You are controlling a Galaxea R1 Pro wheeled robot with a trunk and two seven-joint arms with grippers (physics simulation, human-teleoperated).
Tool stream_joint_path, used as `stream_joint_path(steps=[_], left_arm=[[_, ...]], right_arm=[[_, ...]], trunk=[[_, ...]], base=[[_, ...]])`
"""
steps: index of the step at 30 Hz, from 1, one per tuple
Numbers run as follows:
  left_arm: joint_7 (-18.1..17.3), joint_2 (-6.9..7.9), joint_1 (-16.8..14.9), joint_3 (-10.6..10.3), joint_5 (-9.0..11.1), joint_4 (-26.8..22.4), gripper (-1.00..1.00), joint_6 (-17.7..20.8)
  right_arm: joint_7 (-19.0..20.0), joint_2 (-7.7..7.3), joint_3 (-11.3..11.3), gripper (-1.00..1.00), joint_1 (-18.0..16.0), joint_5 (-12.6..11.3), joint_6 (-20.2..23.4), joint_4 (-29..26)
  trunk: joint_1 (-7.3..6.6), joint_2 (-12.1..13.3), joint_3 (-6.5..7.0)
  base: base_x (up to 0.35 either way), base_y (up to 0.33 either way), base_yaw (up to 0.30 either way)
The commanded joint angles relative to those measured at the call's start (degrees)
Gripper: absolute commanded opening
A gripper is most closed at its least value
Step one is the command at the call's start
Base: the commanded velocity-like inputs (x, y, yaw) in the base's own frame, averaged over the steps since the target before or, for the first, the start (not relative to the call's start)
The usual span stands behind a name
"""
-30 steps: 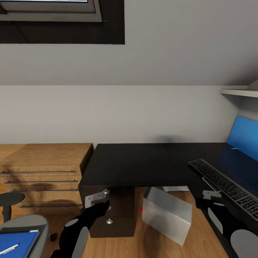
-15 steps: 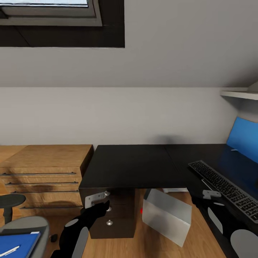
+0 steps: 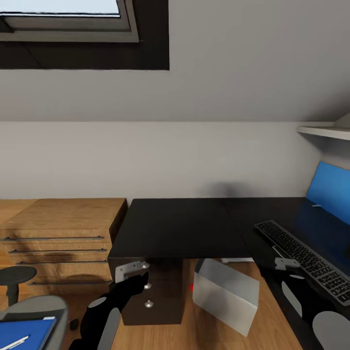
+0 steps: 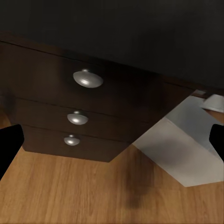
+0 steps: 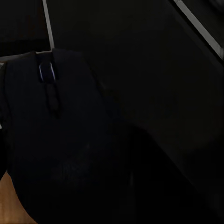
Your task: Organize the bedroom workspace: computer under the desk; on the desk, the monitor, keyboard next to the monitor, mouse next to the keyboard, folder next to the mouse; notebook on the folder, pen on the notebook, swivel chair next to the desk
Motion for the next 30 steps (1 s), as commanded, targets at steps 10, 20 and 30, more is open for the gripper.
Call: stream_joint_path(steps=[10,20,30], left_arm=[[0.53,0.00,-0.04,-0.05,0.60,-0.07,1.00,0.20],[0.57,0.00,-0.04,0.04,0.52,-0.15,1.00,0.11],[0.57,0.00,-0.04,0.11,0.46,-0.33,1.00,0.03]], right_arm=[[-0.13,0.08,0.26,-1.00,-0.01,-0.73,0.23,-0.16],[-0.15,3.44,0.26,-1.00,-0.01,-0.71,-4.20,-0.35],[-0.26,4.27,0.26,-1.00,-0.01,-0.65,-5.68,-0.35]], trunk=[[-2.20,3.98,1.73],[-4.40,7.99,3.53],[-6.59,12.00,5.32]], base=[[0.000,0.000,0.000],[0.000,0.000,0.001],[0.000,0.000,0.209]])
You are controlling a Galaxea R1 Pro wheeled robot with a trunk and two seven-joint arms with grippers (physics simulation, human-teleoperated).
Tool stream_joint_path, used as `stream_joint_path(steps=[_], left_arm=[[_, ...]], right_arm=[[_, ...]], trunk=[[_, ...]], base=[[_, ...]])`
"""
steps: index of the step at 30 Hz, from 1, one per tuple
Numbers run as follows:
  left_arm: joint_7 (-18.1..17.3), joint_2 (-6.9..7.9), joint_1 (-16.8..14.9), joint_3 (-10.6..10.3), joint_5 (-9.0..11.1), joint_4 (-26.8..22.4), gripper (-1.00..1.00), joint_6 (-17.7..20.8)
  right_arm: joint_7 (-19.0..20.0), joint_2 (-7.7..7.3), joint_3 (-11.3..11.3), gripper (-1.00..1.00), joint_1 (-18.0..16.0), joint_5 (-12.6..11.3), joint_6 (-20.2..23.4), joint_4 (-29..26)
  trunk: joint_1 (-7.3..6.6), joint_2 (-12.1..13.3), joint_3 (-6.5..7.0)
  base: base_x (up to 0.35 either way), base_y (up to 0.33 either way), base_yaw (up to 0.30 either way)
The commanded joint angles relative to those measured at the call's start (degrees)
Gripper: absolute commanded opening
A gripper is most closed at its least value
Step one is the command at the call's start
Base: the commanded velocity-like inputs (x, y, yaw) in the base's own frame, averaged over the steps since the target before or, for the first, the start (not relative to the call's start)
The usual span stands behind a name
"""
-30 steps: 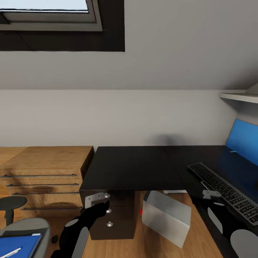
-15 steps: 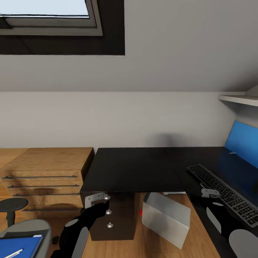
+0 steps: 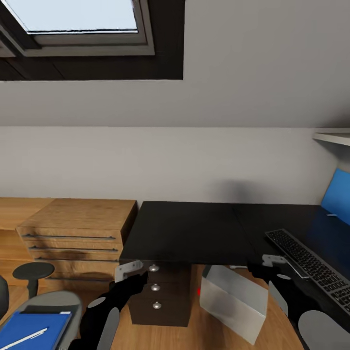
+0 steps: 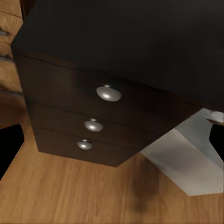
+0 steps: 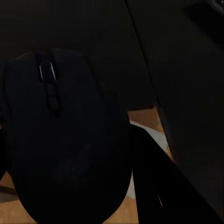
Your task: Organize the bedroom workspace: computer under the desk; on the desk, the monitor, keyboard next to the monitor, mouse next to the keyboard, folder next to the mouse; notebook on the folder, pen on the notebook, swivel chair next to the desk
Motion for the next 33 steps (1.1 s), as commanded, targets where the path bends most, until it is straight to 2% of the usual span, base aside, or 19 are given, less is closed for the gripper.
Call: stream_joint_path(steps=[1,7,12,33], left_arm=[[0.52,-0.01,-0.06,0.00,0.58,-0.05,1.00,0.20],[0.55,-0.01,-0.06,0.22,0.48,0.10,1.00,0.20],[0.60,-0.01,-0.06,0.30,0.47,0.17,1.00,0.20],[0.70,-0.01,-0.06,0.23,0.55,0.52,1.00,0.20]], right_arm=[[-0.17,0.07,0.18,-1.00,0.00,-0.76,0.26,-0.15],[-0.17,0.37,0.37,-1.00,0.00,-0.76,0.15,-0.12],[-0.28,0.42,1.77,-1.00,0.00,-0.76,0.14,-0.11],[-0.31,0.86,2.03,-1.00,0.00,-0.76,0.14,-0.07]], trunk=[[-0.22,0.36,0.11],[-1.54,2.77,1.19],[-1.54,2.77,1.19],[-1.54,2.77,1.19]], base=[[0.000,0.000,0.264],[0.000,0.000,0.265],[0.000,0.000,0.266],[0.000,0.000,0.266]])
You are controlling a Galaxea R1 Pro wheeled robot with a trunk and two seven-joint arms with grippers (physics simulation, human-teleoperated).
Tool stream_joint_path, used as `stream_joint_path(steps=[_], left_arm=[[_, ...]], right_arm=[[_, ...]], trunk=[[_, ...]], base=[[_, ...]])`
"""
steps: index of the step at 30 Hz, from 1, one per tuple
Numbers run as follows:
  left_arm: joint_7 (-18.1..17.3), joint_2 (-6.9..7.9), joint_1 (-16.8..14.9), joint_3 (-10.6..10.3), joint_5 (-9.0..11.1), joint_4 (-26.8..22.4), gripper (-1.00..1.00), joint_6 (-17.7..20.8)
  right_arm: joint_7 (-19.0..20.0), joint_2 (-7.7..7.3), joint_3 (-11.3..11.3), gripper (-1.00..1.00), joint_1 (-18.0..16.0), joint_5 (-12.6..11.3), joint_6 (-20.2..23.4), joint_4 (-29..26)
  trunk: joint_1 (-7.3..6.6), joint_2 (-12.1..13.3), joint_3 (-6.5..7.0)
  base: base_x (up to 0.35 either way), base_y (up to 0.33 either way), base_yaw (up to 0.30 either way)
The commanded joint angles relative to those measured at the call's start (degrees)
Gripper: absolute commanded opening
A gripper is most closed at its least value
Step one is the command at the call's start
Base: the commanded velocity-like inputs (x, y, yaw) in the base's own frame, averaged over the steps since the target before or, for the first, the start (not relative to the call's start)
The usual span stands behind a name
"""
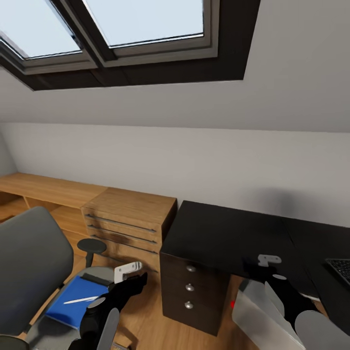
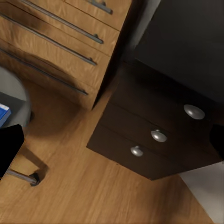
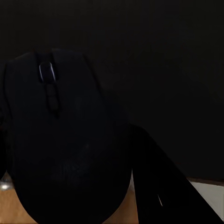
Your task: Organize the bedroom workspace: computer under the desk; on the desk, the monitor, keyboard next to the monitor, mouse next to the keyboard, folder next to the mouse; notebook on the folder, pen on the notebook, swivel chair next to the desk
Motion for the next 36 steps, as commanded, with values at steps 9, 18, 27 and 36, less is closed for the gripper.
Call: stream_joint_path(steps=[9,18,27,36], left_arm=[[0.52,-0.01,-0.06,-0.21,0.61,0.59,1.00,0.13],[0.52,-0.01,-0.06,-0.39,0.44,0.77,1.00,0.11],[0.52,-0.01,-0.06,-0.50,0.43,1.23,1.00,0.11],[0.52,-0.01,-0.06,-0.51,0.43,1.24,1.00,0.11]], right_arm=[[-0.15,0.96,0.36,-1.00,0.00,2.04,0.31,-0.09],[-0.13,1.53,0.28,-1.00,0.00,3.44,0.31,-0.05],[-0.04,1.59,0.28,-1.00,0.01,3.61,0.31,-0.05],[-0.15,1.64,0.35,-1.00,0.04,3.63,0.31,-0.05]], trunk=[[0.01,-0.06,-0.08],[0.01,-0.06,-0.08],[0.01,-0.06,-0.08],[0.01,-0.06,-0.08]], base=[[0.000,0.000,0.266],[0.000,0.000,0.250],[0.000,0.000,0.019],[0.000,0.000,0.137]])
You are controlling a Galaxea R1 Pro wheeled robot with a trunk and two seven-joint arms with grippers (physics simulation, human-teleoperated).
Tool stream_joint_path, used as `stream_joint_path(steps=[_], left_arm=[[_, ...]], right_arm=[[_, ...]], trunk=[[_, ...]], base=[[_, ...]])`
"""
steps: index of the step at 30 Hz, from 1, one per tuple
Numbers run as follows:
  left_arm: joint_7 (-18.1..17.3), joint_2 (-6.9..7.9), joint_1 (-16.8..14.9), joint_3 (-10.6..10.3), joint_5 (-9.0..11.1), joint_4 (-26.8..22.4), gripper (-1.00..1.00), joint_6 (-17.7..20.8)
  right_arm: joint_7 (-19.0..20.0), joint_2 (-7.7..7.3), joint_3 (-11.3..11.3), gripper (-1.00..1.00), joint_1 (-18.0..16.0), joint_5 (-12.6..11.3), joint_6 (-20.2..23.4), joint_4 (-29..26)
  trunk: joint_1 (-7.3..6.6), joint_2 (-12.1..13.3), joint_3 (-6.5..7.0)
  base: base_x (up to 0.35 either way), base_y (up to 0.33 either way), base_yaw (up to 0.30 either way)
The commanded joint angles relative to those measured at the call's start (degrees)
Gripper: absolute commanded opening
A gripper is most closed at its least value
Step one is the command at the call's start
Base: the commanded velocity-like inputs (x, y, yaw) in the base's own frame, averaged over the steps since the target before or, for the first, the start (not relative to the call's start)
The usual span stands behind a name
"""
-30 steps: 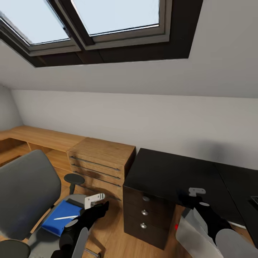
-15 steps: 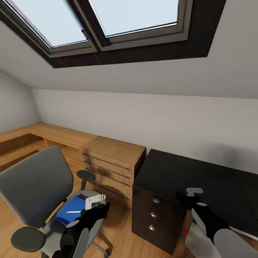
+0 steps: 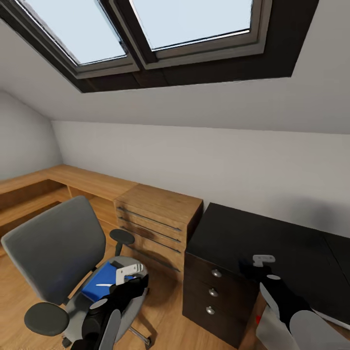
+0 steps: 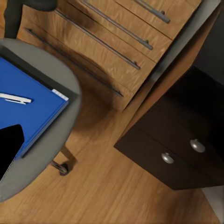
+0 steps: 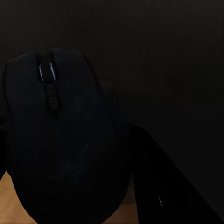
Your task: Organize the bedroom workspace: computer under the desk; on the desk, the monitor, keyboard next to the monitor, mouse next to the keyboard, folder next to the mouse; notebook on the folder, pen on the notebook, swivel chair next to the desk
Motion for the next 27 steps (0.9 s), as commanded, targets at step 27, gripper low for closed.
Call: stream_joint_path(steps=[27], left_arm=[[0.35,1.61,-0.05,-0.05,0.62,-3.71,1.00,0.09]], right_arm=[[-0.15,-0.12,0.19,-1.00,-0.04,-0.80,0.29,-0.16]], trunk=[[0.01,-0.06,-0.08]], base=[[0.002,0.000,0.124]])
